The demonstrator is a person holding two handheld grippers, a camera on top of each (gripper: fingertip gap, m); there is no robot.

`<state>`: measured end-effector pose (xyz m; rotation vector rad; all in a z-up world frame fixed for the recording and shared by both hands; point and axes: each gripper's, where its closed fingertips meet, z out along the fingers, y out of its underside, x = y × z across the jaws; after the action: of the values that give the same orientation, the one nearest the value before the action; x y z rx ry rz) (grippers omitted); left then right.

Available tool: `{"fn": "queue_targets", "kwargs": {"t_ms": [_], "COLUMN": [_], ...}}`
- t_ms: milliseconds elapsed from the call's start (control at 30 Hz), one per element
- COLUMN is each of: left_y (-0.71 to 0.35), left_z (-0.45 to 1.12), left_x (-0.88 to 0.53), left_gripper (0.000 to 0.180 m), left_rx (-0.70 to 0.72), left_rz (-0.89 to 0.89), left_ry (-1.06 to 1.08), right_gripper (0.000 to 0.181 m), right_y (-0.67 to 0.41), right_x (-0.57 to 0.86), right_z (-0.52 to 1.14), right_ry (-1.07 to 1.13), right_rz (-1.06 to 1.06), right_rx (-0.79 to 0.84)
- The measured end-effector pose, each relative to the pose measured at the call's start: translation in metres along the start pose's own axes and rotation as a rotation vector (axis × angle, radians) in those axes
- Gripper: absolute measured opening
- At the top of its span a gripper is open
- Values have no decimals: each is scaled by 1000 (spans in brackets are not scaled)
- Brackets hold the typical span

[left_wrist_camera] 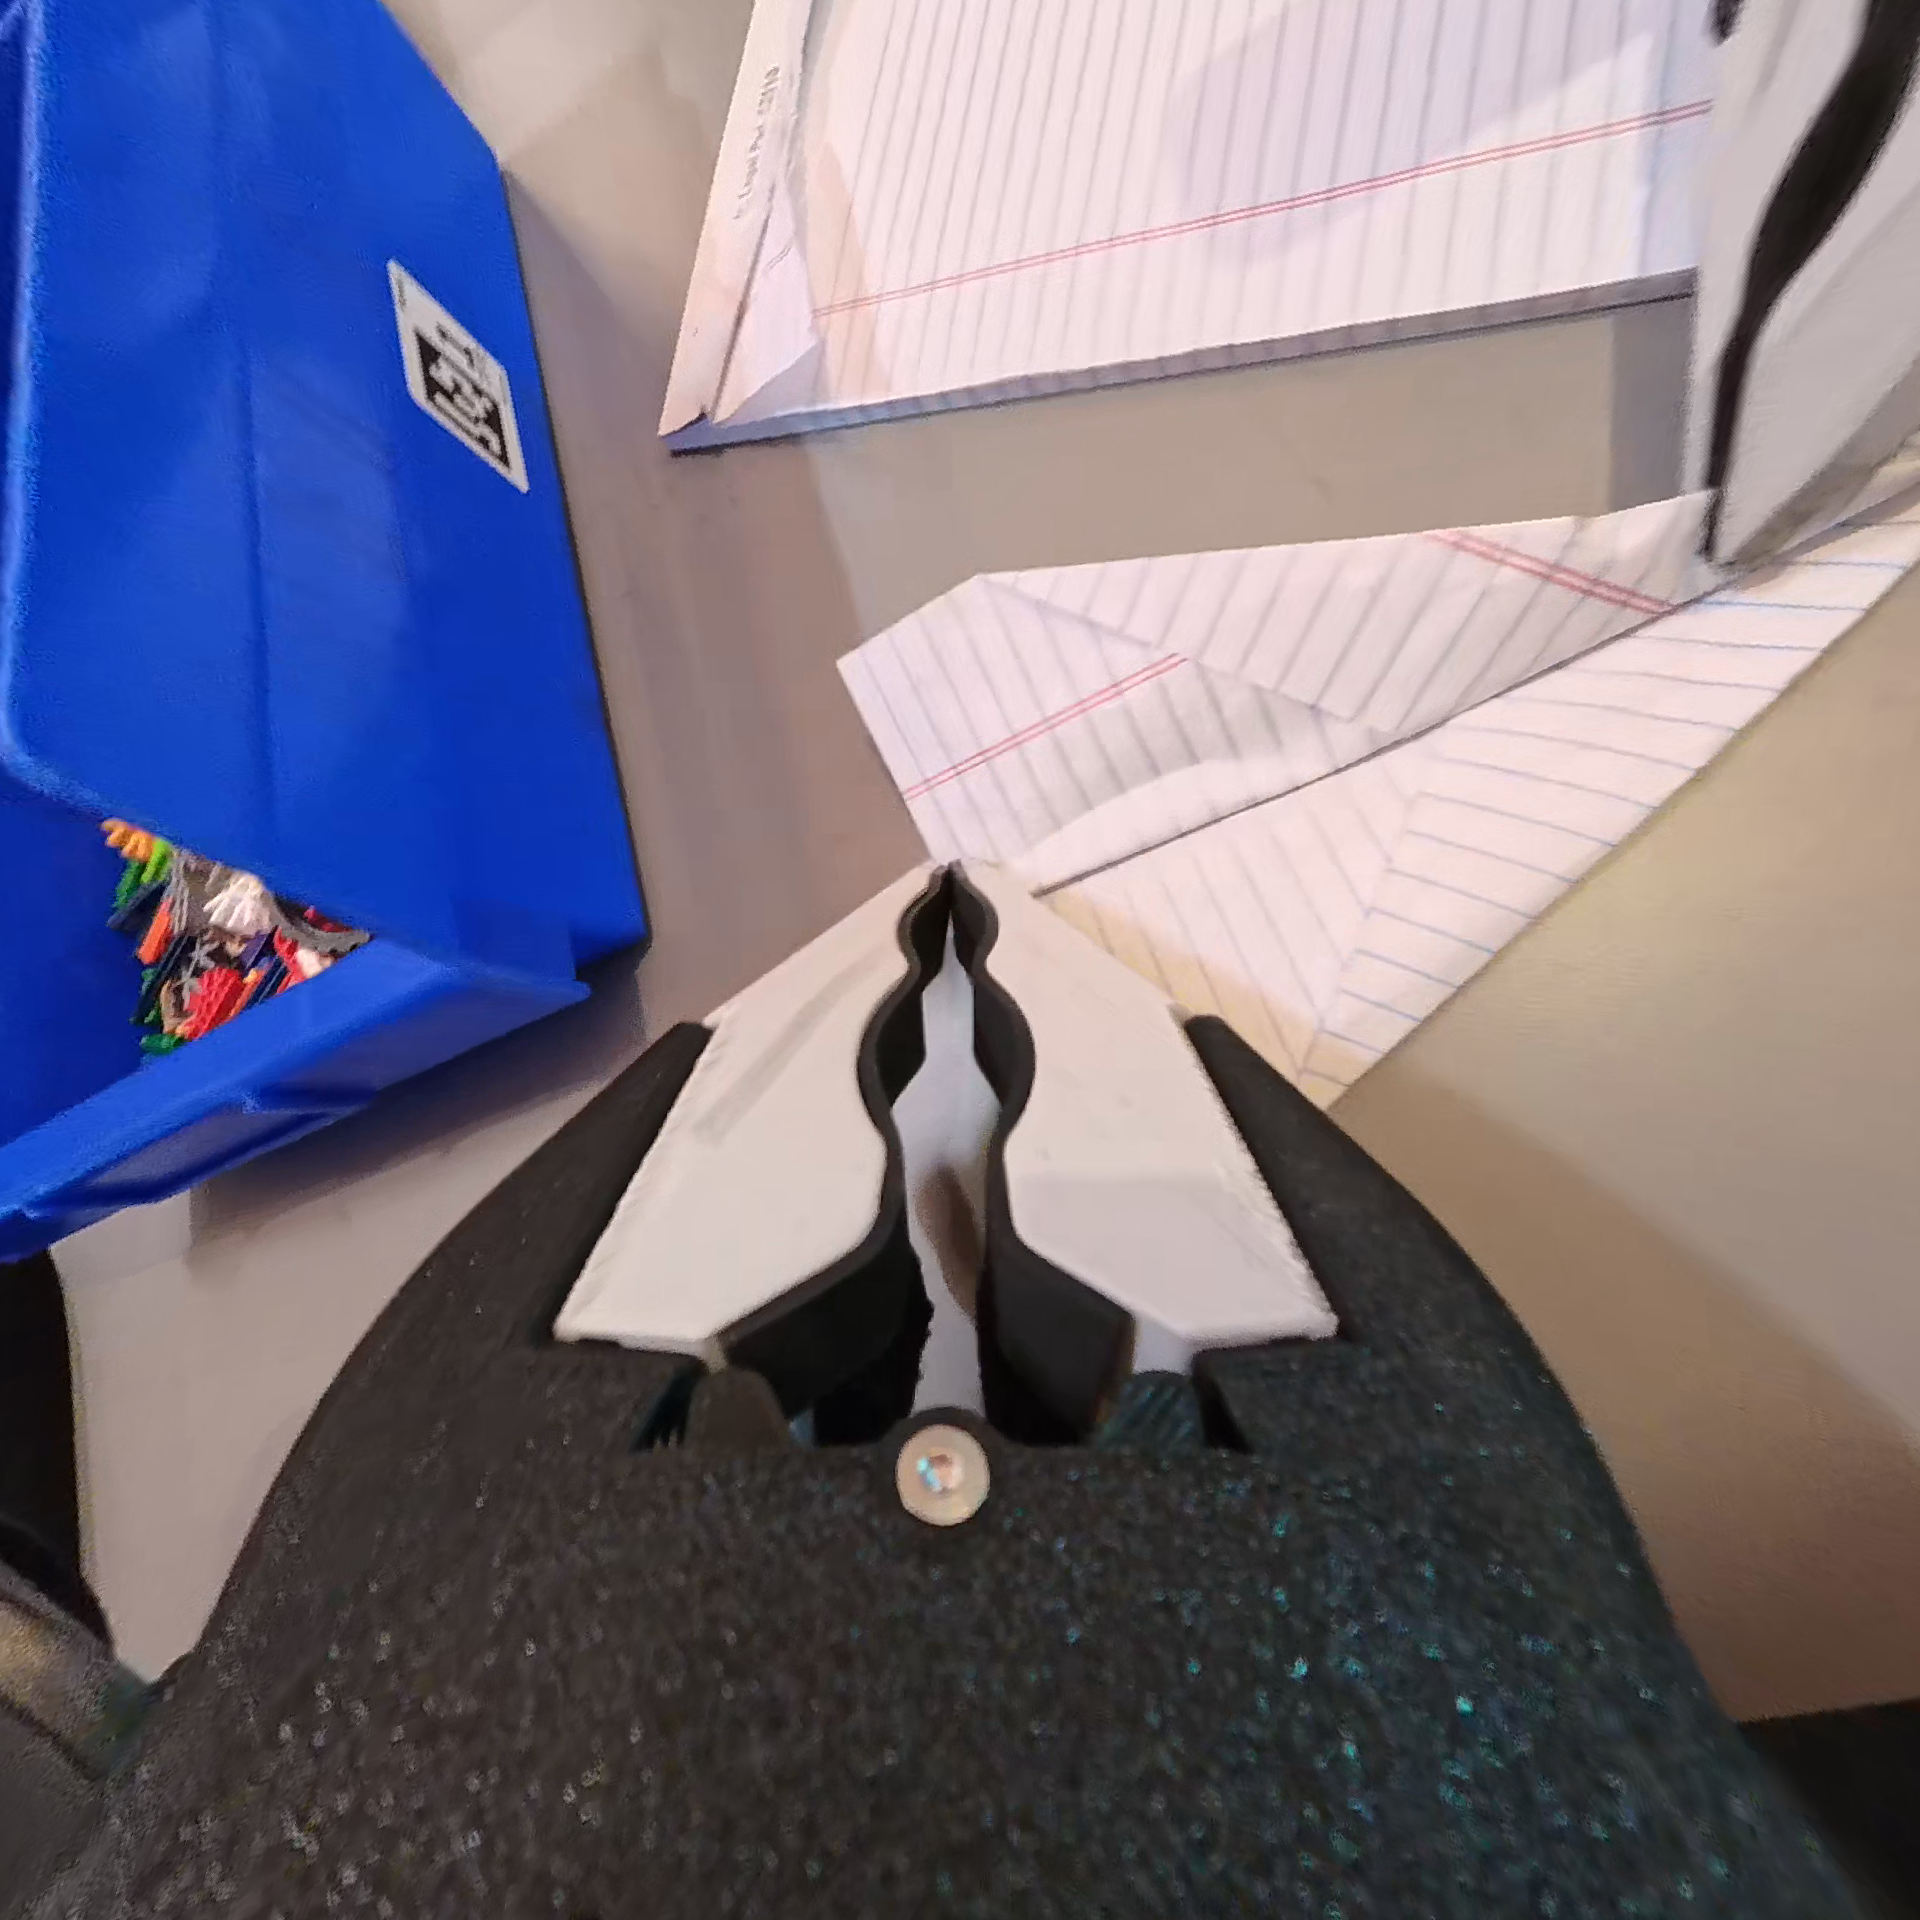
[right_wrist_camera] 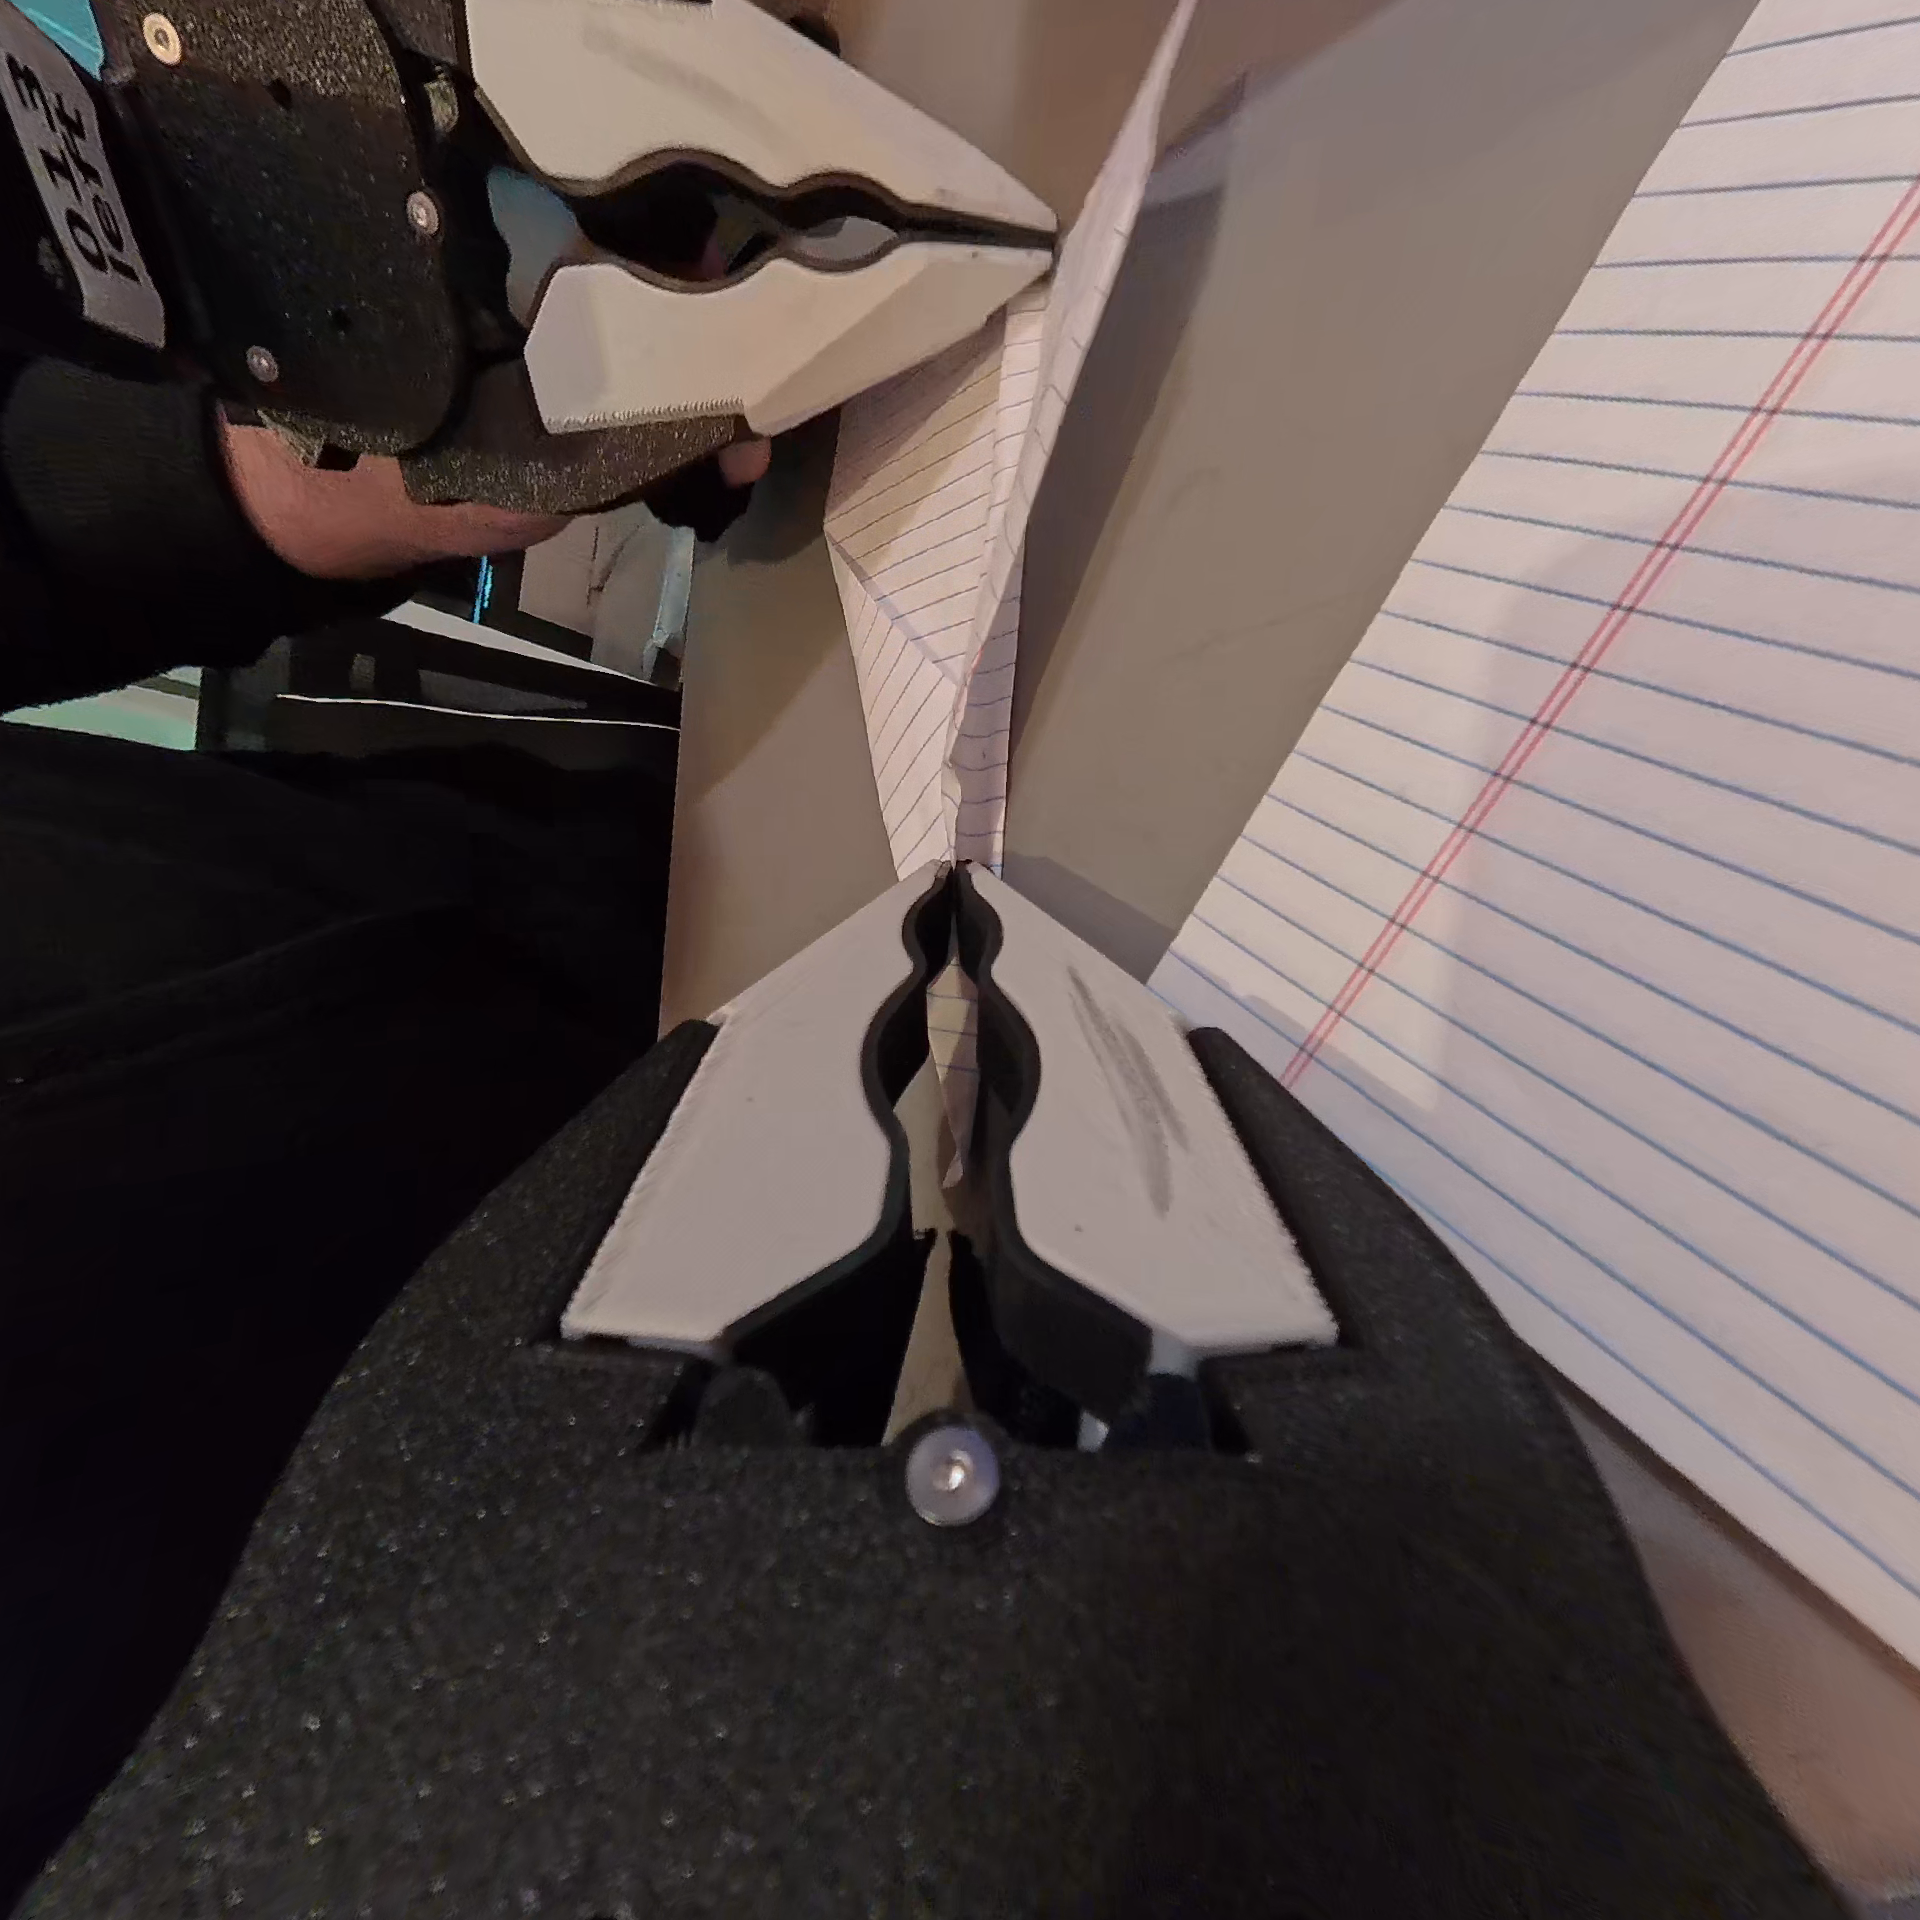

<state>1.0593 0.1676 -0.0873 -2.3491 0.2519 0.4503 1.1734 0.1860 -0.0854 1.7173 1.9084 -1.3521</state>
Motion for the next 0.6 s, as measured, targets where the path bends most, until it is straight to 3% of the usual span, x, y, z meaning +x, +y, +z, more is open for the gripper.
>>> {"fn": "queue_targets", "kwargs": {"t_ms": [67, 300, 600], "left_y": [2, -40, -34], "left_z": [-3, -28, -3], "left_x": [-7, 34, 58], "left_gripper": [0, 6, 0], "left_rx": [-20, 110, 21], "left_rz": [-3, 78, 93], "left_ry": [-39, -2, 63], "right_gripper": [0, 0, 0], "right_y": [0, 0, -4], "right_x": [0, 0, 1], "right_z": [0, 0, -2], "right_ry": [0, -11, -18], "right_rz": [0, 11, 31], "right_rx": [0, -1, 24]}}
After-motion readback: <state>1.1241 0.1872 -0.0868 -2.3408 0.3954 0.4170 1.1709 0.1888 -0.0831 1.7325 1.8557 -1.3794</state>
